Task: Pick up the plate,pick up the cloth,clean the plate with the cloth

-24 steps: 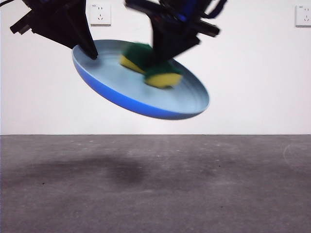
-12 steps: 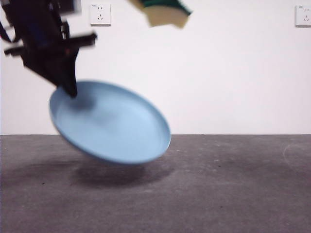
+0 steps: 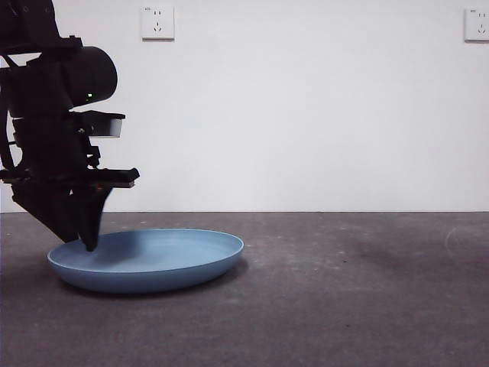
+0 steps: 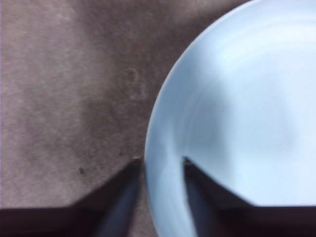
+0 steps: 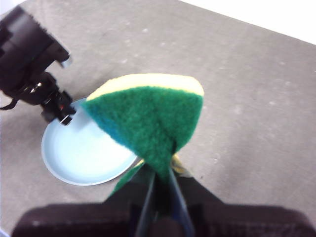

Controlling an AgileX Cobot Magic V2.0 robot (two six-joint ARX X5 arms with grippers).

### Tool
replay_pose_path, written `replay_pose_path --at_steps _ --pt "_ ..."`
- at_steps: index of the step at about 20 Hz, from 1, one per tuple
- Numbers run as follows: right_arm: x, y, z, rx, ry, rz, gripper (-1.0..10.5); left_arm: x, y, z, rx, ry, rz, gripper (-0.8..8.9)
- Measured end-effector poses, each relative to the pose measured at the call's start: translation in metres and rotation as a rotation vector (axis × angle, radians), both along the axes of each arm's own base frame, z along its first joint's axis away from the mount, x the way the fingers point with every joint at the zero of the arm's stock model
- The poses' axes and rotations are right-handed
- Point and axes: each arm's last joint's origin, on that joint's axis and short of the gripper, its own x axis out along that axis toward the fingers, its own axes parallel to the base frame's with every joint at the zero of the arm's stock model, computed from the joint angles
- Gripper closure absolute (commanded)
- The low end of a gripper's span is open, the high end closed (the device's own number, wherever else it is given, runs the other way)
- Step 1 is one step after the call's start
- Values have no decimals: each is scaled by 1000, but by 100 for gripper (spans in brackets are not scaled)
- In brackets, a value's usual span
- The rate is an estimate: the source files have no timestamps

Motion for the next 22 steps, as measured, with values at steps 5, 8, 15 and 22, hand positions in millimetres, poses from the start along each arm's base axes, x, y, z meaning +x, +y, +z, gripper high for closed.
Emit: replay_pose_path --at_steps 5,8,15,22 --pt "11 0 -5 -17 23 -37 958 -4 0 7 -28 6 6 406" --pt "29 14 -22 -71 84 -47 957 -21 -3 45 -138 -79 -30 406" --pt "98 40 -95 -249 306 -130 946 -97 3 142 -337 -332 -149 406" --pt "165 40 -188 -180 597 -102 944 -163 18 182 -426 -459 -224 406"
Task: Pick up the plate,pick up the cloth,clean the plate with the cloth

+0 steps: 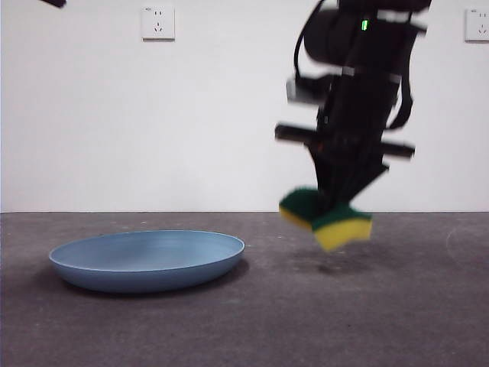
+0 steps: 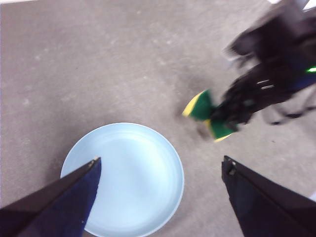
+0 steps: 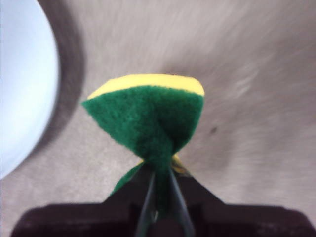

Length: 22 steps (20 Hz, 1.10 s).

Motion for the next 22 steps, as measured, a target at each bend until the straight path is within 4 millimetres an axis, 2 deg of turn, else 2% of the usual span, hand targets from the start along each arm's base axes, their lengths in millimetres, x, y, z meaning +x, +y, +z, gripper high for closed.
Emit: replay_pose_path --at_steps 2,3,5,7,16,18,20,22 --pt "6 -2 -17 -14 51 -15 901 -3 1 0 6 9 1 406" --pt "8 -2 -23 -24 72 -20 816 -3 2 -1 12 18 3 406" --pt "9 -3 -28 -30 87 -31 528 -2 1 -2 15 23 4 406" --pt "9 -4 -28 -28 90 -40 312 -3 1 -2 14 21 4 406" --pt "7 -5 -25 -29 96 -49 317 9 -3 -9 61 50 45 406" --pt "3 -6 -10 -11 65 -48 321 11 -4 -11 70 57 44 406" --pt "-6 -11 16 20 9 -48 341 14 -5 -12 76 59 41 406" --pt "-18 -17 42 48 -41 -47 606 15 -6 -13 85 51 39 409"
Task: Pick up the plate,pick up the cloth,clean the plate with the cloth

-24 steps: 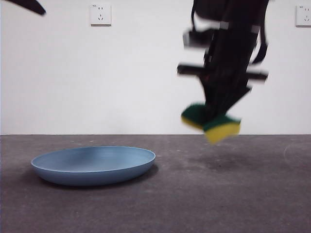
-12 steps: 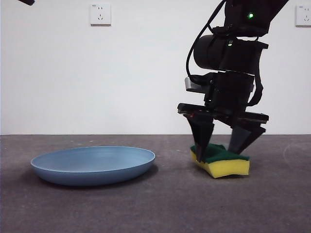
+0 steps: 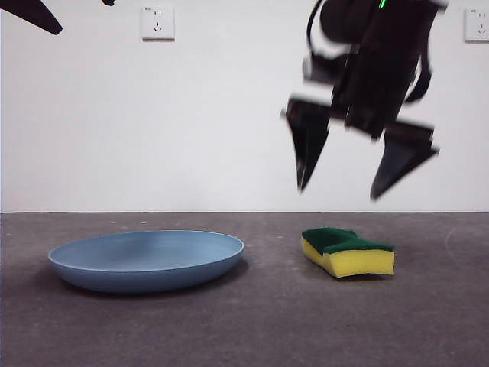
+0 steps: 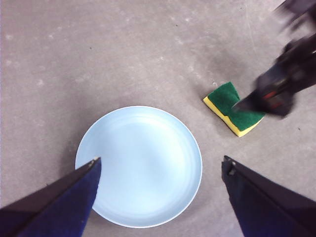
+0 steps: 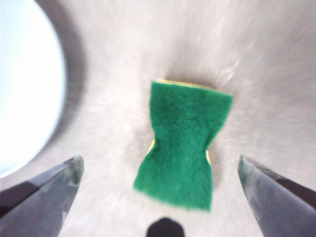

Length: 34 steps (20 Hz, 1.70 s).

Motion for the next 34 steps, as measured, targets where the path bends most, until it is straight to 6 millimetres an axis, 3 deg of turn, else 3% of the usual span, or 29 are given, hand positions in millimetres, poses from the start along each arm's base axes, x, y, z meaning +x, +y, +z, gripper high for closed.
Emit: replay_pose_path --at_steps 1,2,3,4,10,15,19,25,28,34 --pt "-7 -4 12 10 -19 0 746 0 0 0 7 -8 5 419" --pt "-15 -8 25 23 -42 1 891 1 0 1 16 -16 15 500" --pt "-22 -11 36 35 -66 3 971 1 1 1 25 -21 24 623" --pt "-31 -16 50 52 -103 6 962 1 1 0 31 -24 25 812" --pt "-84 -44 115 161 -337 21 962 1 1 1 52 -38 9 821" --pt "-121 -61 141 215 -491 23 962 -10 3 10 51 -121 -29 821" --pt "-147 -70 130 219 -592 5 961 -31 12 8 10 -213 -40 821" --pt "-180 -82 67 227 -703 -36 961 -67 31 -46 -61 -333 -23 821" --pt "-187 -86 48 216 -687 -34 958 -77 36 -64 -99 -379 -19 821" --pt "-188 -86 47 219 -678 -42 957 -82 39 -69 -124 -359 -7 816"
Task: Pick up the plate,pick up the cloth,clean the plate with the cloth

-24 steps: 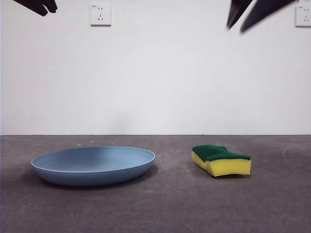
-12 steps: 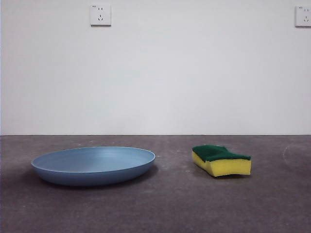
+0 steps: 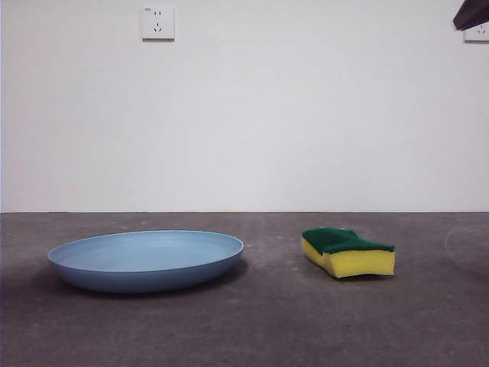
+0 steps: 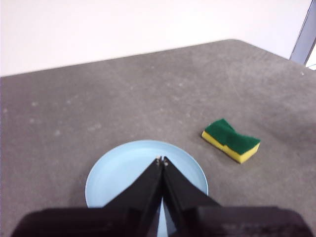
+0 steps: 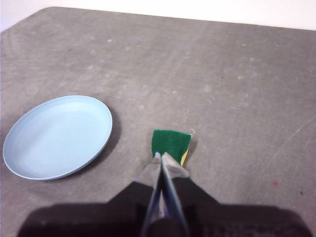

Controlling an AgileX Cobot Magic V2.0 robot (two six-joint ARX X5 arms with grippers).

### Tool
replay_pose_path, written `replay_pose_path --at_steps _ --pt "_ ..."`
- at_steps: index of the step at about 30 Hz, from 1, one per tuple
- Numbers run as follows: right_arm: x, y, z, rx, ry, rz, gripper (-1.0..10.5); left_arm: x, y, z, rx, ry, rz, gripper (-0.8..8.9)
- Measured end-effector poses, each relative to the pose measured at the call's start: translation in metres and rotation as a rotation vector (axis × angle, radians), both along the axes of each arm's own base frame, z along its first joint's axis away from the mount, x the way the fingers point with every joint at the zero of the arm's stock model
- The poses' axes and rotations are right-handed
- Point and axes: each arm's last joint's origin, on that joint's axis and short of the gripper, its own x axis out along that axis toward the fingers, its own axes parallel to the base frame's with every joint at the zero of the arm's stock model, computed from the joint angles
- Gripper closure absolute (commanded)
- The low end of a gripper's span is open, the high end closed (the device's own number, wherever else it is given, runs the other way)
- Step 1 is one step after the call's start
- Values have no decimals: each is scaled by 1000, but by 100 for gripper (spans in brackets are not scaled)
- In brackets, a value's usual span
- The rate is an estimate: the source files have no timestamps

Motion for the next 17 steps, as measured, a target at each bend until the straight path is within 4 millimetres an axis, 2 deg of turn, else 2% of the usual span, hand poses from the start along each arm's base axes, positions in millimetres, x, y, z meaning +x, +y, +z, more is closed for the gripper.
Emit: replay_pose_path --at_steps 17 --pt "-1 0 0 5 -2 -1 946 2 -1 -6 27 61 1 817"
